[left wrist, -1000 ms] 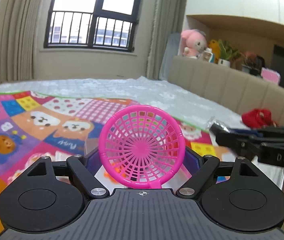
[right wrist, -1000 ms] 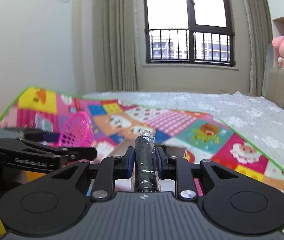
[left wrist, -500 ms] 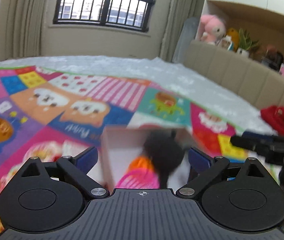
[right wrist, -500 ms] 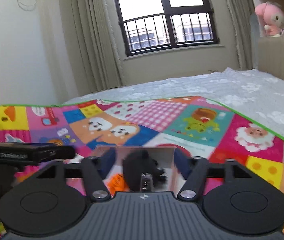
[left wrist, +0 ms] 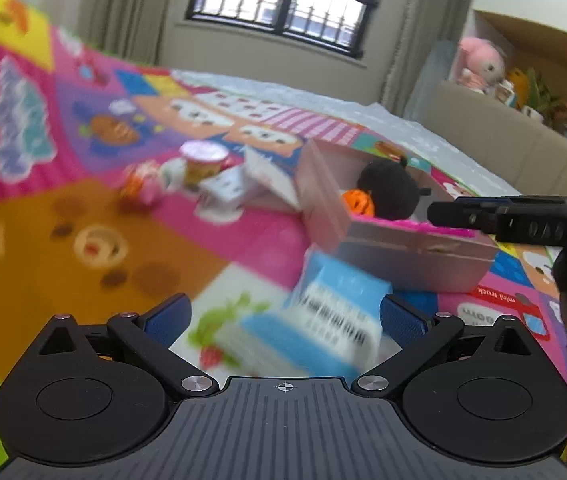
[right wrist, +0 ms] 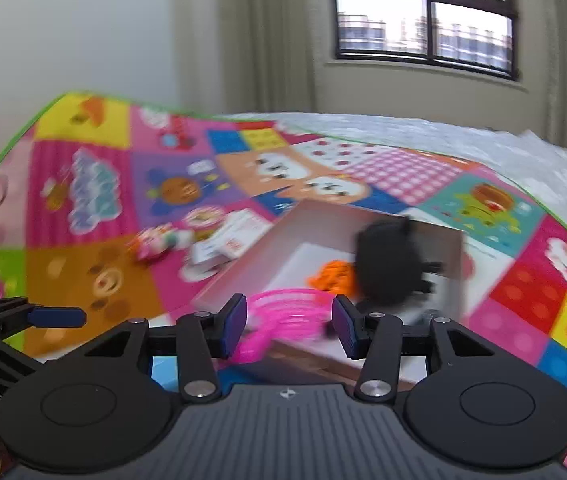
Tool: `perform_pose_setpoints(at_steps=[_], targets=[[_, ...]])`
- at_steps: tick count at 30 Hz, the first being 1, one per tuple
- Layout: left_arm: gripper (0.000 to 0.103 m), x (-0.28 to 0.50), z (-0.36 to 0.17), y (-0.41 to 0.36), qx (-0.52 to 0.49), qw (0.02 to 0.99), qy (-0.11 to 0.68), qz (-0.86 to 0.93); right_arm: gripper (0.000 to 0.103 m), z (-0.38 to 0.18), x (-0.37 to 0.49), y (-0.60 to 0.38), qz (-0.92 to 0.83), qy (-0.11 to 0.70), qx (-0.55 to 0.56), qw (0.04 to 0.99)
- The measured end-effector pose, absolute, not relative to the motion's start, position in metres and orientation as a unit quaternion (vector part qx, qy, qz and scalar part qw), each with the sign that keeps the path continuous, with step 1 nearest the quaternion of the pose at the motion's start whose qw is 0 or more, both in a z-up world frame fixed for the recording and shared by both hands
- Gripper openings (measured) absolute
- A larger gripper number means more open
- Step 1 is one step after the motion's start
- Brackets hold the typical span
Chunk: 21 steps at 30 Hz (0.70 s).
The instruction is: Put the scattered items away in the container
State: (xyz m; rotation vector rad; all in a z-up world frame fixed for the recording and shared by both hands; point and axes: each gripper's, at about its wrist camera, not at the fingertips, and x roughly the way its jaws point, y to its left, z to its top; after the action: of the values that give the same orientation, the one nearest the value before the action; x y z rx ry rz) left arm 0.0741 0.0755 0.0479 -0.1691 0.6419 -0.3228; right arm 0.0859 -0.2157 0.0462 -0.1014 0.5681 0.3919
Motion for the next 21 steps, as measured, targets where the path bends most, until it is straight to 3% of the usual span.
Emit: perform_pose_setpoints(at_steps=[1, 2, 3, 4, 11, 12, 14, 16, 19, 21], targets=[[0.103, 0.072, 0.047, 0.078, -0.089, 0.932, 0.315, -0.156, 0.048, 0.043, 0.082, -0.207, 0.190, 0.277, -0.073, 0.939], [0.103, 0.069, 0.047, 0.080, -0.092, 0.932, 0.315, -0.154, 0.041, 0.038, 0.081, -0.200, 0.184, 0.279, -0.096, 0.938], [0.103, 0.067, 0.047, 0.081, -0.092, 0.932, 0.314, -0.155, 0.033, 0.034, 0.080, -0.194, 0.178, 0.286, -0.115, 0.934], [0.103, 0.065, 0.048, 0.082, -0.090, 0.933, 0.312, -0.156, 0.014, 0.032, 0.081, -0.192, 0.174, 0.296, -0.130, 0.930], [0.103, 0.063, 0.046, 0.075, -0.087, 0.931, 0.308, -0.175, 0.014, 0.050, 0.088, -0.227, 0.144, 0.285, -0.130, 0.939], [0.103, 0.064, 0.045, 0.073, -0.085, 0.930, 0.310, -0.176, 0.015, 0.052, 0.094, -0.236, 0.129, 0.279, -0.122, 0.944], [0.103, 0.063, 0.043, 0.067, -0.076, 0.929, 0.312, -0.181, 0.036, 0.053, 0.108, -0.251, 0.104, 0.279, -0.108, 0.949], [0.103, 0.062, 0.043, 0.062, -0.061, 0.929, 0.313, -0.189, 0.047, 0.052, 0.113, -0.265, 0.087, 0.285, -0.089, 0.950], [0.103, 0.063, 0.039, 0.058, -0.049, 0.927, 0.320, -0.189, 0.076, 0.050, 0.095, -0.276, 0.089, 0.273, -0.086, 0.954], [0.103, 0.066, 0.036, 0.056, -0.047, 0.927, 0.324, -0.182, 0.079, 0.045, 0.080, -0.278, 0.092, 0.267, -0.095, 0.954]])
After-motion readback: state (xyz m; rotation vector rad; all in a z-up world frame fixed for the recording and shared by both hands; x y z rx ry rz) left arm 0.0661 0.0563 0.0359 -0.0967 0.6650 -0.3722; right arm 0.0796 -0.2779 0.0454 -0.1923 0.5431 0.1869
